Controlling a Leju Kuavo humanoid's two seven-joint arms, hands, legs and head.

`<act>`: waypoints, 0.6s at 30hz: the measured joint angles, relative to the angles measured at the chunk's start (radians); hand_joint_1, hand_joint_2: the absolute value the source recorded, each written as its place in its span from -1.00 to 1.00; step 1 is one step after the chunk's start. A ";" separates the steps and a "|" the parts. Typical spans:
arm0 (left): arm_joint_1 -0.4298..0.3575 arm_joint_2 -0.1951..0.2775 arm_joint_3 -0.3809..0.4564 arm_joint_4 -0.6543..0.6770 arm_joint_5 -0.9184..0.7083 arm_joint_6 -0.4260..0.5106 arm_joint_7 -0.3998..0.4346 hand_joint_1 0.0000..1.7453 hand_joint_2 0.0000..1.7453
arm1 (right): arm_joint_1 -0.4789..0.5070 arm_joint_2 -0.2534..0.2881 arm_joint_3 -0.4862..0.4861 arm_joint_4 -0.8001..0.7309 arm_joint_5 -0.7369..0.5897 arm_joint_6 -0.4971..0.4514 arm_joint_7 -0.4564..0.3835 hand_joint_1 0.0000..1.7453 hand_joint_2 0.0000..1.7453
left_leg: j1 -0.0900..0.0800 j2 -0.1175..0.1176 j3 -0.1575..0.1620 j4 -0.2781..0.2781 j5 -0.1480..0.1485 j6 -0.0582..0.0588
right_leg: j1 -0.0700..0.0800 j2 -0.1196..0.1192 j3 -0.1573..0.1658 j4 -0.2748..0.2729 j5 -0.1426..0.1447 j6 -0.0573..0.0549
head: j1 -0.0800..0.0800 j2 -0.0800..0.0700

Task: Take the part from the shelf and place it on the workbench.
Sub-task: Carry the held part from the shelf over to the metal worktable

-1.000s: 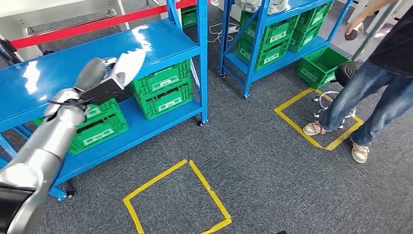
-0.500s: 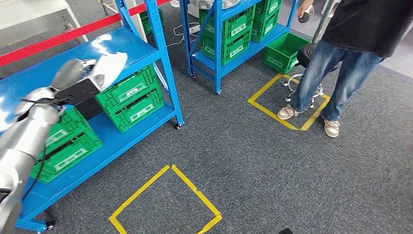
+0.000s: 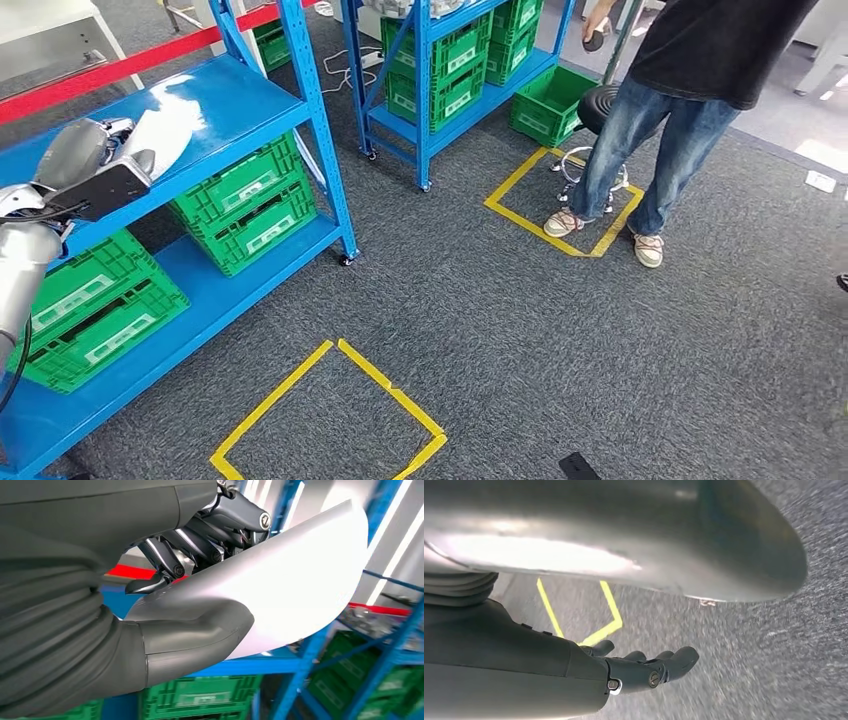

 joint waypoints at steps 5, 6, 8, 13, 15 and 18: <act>-0.093 -0.198 -0.019 0.042 -0.044 0.056 0.026 1.00 1.00 | 0.024 -0.001 -0.038 0.000 -0.071 -0.018 -0.047 -1.00 -1.00 | -0.005 0.008 -0.010 0.009 -0.001 -0.013 | 0.014 -0.043 0.094 -0.189 0.052 -0.022 | 0.002 0.000; -0.114 -0.230 -0.024 0.055 -0.047 0.064 0.028 1.00 1.00 | 0.026 0.000 -0.045 0.000 -0.077 -0.020 -0.048 -1.00 -1.00 | -0.005 0.015 -0.010 0.007 -0.001 -0.018 | 0.012 -0.033 0.093 -0.193 0.058 -0.026 | 0.003 0.000; -0.147 -0.276 -0.028 0.076 -0.052 0.071 0.029 1.00 1.00 | 0.029 0.000 -0.056 0.000 -0.082 -0.020 -0.044 -1.00 -1.00 | -0.006 0.011 -0.016 0.026 -0.022 -0.029 | 0.003 -0.011 0.095 -0.203 0.069 -0.035 | 0.002 0.000; -0.183 -0.319 -0.032 0.122 -0.055 0.075 0.016 1.00 1.00 | 0.031 0.001 -0.076 0.000 -0.092 -0.020 -0.026 -1.00 -1.00 | 0.002 -0.023 -0.114 0.268 -0.136 -0.047 | -0.006 0.042 0.094 -0.207 0.078 -0.041 | -0.006 0.000; -0.187 -0.330 -0.032 0.131 -0.056 0.076 0.008 1.00 1.00 | 0.032 0.001 -0.086 0.000 -0.102 -0.023 -0.018 -1.00 -1.00 | 0.004 -0.028 -0.087 0.213 -0.089 -0.047 | -0.008 0.062 0.094 -0.202 0.077 -0.038 | -0.008 0.000; -0.207 -0.348 -0.033 0.140 -0.059 0.077 0.000 1.00 1.00 | 0.031 0.000 -0.103 0.000 -0.119 -0.027 -0.009 -1.00 -1.00 | 0.007 -0.073 -0.002 0.036 -0.018 -0.040 | -0.010 0.085 0.086 -0.194 0.076 -0.024 | -0.009 0.000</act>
